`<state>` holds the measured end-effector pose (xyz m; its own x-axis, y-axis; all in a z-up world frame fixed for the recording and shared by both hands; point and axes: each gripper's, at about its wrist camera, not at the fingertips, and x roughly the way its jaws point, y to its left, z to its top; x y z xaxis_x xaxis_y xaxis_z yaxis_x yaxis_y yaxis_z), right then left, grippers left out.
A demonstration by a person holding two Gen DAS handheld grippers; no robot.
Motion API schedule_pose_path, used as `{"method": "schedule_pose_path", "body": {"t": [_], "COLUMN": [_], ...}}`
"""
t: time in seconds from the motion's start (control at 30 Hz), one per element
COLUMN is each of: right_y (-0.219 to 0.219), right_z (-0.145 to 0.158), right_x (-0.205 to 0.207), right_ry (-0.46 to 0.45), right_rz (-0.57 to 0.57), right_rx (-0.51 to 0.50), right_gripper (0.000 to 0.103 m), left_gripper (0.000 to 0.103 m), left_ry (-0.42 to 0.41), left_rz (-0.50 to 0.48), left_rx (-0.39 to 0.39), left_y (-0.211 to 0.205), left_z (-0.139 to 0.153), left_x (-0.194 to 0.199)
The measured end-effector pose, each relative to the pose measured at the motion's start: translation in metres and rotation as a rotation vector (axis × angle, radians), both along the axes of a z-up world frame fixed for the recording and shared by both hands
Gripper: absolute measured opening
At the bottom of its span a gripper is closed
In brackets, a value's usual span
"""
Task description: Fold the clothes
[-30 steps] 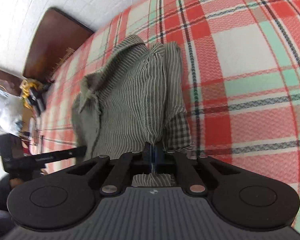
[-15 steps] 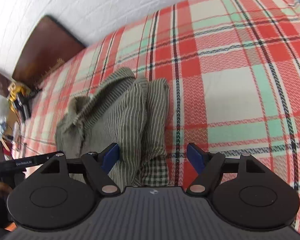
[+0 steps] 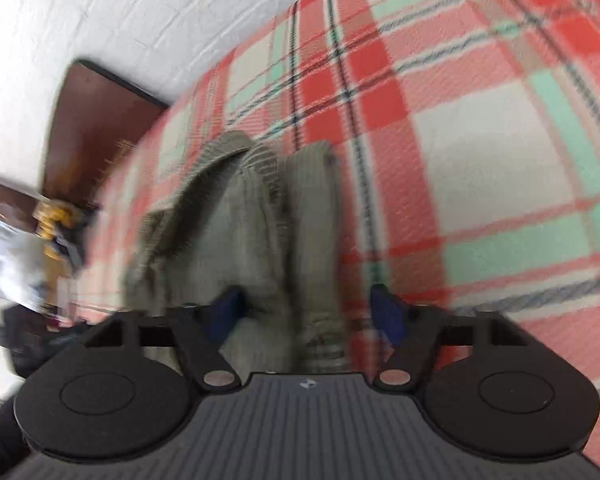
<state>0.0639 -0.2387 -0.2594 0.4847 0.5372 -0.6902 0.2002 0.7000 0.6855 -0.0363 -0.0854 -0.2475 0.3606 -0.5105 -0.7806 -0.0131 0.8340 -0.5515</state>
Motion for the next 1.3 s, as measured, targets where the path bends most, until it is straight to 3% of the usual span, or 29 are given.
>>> {"method": "schedule_pose_path", "body": {"t": [0.07,0.13,0.23,0.37,0.47,0.57,0.63,0.67,0.73,0.8,0.9,1.17,1.3], "right_y": [0.005,0.005,-0.002,-0.007,-0.015,-0.013,-0.011,-0.009,-0.006,-0.003,-0.004,-0.001,0.000], "right_z": [-0.005,-0.004,0.009,0.028,0.022,0.006,0.000,0.002,0.010,0.017,0.014,0.002,0.001], "right_x": [0.000,-0.001,-0.008,-0.026,-0.047,-0.068,-0.072,-0.072,-0.069,-0.062,-0.048,-0.035,-0.035], "right_ry": [0.015,0.018,-0.015,-0.061,-0.025,0.038,0.038,0.033,0.004,-0.025,-0.007,0.038,0.052], "right_rz": [-0.002,-0.013,-0.030,-0.036,-0.098,-0.127,-0.159,-0.173,-0.146,-0.101,-0.068,0.015,0.023], "right_rx": [0.029,0.034,0.068,0.079,0.091,0.052,0.048,0.040,0.006,-0.044,-0.103,-0.043,-0.029], "right_gripper": [0.048,0.027,0.020,0.020,0.020,0.023,0.042,0.046,0.061,0.063,0.063,0.060,0.058], "left_gripper": [0.054,0.025,0.015,0.014,0.013,0.017,0.032,0.046,0.062,0.073,0.075,0.074,0.074], "left_ry": [0.017,0.001,-0.025,-0.053,-0.035,0.019,0.034,0.041,0.024,0.009,0.040,0.062,0.043], "left_rz": [-0.026,-0.040,-0.041,-0.110,-0.175,-0.189,-0.174,-0.164,-0.148,-0.133,-0.110,-0.185,-0.191], "left_rx": [-0.028,-0.008,-0.033,-0.064,-0.088,-0.056,-0.039,-0.039,-0.024,-0.010,-0.029,-0.068,-0.042], "left_y": [-0.004,-0.007,-0.001,-0.006,-0.013,-0.020,-0.019,-0.019,-0.016,-0.012,-0.005,-0.023,-0.034], "left_z": [-0.002,-0.001,0.008,0.022,0.021,0.003,-0.002,-0.002,0.007,0.010,0.004,-0.001,-0.004], "left_x": [0.001,0.000,-0.004,-0.010,-0.018,-0.025,-0.025,-0.023,-0.022,-0.020,-0.016,-0.017,-0.022]}}
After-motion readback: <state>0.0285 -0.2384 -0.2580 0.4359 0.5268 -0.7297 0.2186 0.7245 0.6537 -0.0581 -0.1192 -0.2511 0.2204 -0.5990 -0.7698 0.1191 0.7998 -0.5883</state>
